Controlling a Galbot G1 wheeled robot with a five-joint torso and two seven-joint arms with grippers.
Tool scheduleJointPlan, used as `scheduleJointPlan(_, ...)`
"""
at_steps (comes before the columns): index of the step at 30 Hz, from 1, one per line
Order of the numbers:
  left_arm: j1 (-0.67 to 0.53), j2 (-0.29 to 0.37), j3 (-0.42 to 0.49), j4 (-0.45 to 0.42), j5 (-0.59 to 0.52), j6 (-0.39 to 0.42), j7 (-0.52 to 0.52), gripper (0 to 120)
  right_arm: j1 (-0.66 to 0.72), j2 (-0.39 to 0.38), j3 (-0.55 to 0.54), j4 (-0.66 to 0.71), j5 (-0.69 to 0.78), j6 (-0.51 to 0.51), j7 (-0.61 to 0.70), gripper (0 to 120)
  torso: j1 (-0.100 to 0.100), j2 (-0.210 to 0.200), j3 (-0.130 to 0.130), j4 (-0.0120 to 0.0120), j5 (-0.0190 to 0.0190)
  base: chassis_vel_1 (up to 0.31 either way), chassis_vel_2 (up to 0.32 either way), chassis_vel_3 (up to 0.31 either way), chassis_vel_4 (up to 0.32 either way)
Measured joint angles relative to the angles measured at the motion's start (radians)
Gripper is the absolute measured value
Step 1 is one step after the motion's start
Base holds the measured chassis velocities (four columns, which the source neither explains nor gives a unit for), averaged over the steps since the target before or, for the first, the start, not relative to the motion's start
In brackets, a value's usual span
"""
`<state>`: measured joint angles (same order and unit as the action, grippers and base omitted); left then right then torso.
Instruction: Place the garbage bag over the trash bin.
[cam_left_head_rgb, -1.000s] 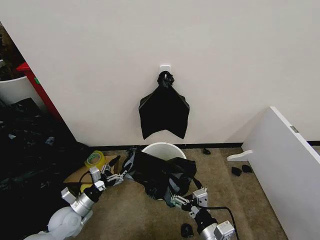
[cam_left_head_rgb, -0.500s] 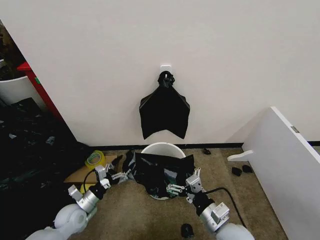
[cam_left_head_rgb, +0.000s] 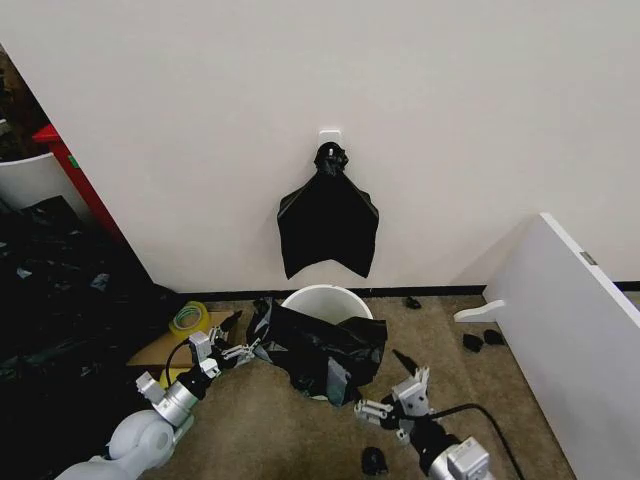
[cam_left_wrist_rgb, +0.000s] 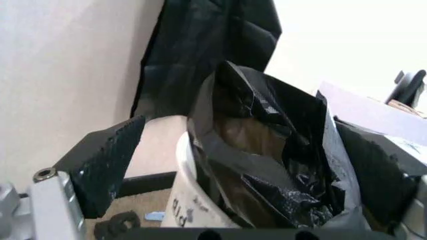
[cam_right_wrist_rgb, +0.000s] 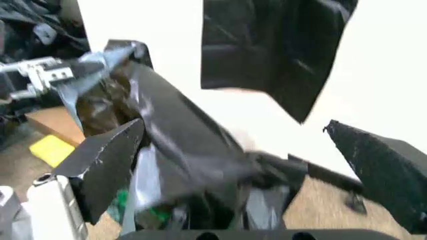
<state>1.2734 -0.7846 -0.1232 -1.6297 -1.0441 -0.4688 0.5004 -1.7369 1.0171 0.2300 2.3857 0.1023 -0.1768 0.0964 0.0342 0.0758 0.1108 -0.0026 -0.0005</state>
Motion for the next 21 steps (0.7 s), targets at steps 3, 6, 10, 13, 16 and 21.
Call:
scheduleJointPlan(3, -0.005, 0.003, 0.009, -0.009, 0.014, 0.0, -0.004, 100, 0.05, -0.039, -0.001, -0.001, 0.045, -0.002, -0.045, 100, 0.0, 0.0, 0.0, 0.0004, 0.0001, 0.0, 0.0, 0.0, 0.0)
scheduleJointPlan(6, -0.013, 0.003, 0.017, -0.009, 0.024, 0.0, -0.005, 100, 0.106, -0.071, -0.017, -0.014, 0.092, -0.008, -0.09, 100, 0.0, 0.0, 0.0, -0.0006, -0.0004, 0.0, 0.0, 0.0, 0.0)
scheduleJointPlan(10, -0.011, 0.0, 0.018, -0.01, 0.044, 0.001, -0.006, 100, 0.301, -0.109, -0.096, -0.094, 0.218, -0.064, -0.178, 100, 0.0, 0.0, 0.0, 0.0005, 0.0001, 0.0, 0.0, 0.0, 0.0)
scheduleJointPlan(13, -0.007, -0.01, 0.017, -0.013, 0.054, 0.002, -0.007, 100, 0.429, -0.109, -0.182, -0.163, 0.28, -0.122, -0.206, 99, 0.0, 0.0, 0.0, 0.0003, -0.0001, 0.0, 0.0, 0.0, 0.0)
scheduleJointPlan(16, -0.005, -0.015, 0.017, -0.015, 0.057, 0.004, -0.008, 100, 0.49, -0.101, -0.226, -0.197, 0.292, -0.155, -0.208, 98, 0.0, 0.0, 0.0, 0.0002, -0.0001, 0.0, 0.0, 0.0, 0.0)
scheduleJointPlan(21, -0.007, -0.022, 0.019, -0.016, 0.06, 0.006, -0.008, 100, 0.583, -0.077, -0.296, -0.251, 0.302, -0.185, -0.189, 84, 0.0, 0.0, 0.0, 0.0003, 0.0, 0.0, 0.0, 0.0, 0.0)
